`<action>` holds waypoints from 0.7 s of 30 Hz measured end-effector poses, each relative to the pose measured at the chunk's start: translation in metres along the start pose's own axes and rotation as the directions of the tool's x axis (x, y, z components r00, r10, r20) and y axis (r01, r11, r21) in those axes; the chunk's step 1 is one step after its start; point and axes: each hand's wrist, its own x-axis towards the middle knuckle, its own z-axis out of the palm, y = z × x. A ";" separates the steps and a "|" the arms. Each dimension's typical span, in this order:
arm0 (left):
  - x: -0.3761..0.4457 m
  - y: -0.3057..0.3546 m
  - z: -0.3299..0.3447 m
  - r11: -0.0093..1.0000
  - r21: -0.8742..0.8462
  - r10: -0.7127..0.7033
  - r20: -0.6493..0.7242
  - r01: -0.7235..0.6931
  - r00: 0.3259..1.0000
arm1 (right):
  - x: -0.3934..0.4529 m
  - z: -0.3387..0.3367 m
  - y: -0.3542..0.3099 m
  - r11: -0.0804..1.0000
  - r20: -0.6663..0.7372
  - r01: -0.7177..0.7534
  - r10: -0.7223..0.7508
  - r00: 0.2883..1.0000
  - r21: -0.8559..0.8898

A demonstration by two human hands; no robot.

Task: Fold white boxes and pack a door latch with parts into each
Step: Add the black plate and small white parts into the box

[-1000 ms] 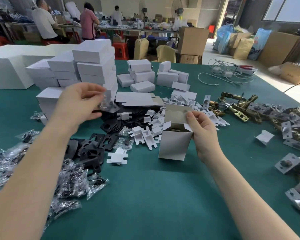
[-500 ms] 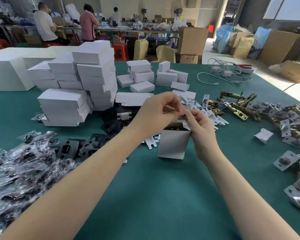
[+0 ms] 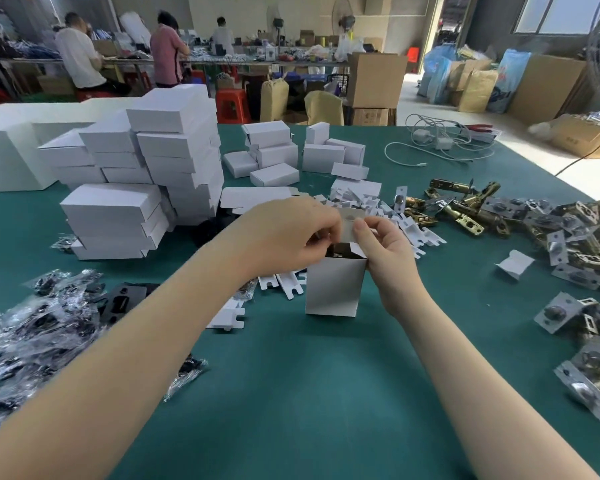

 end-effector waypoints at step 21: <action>0.001 0.022 0.025 0.913 0.406 0.185 -0.302 -0.050 0.935 | 0.007 -0.018 -0.035 0.973 0.236 -0.188 0.216 0.947 -0.135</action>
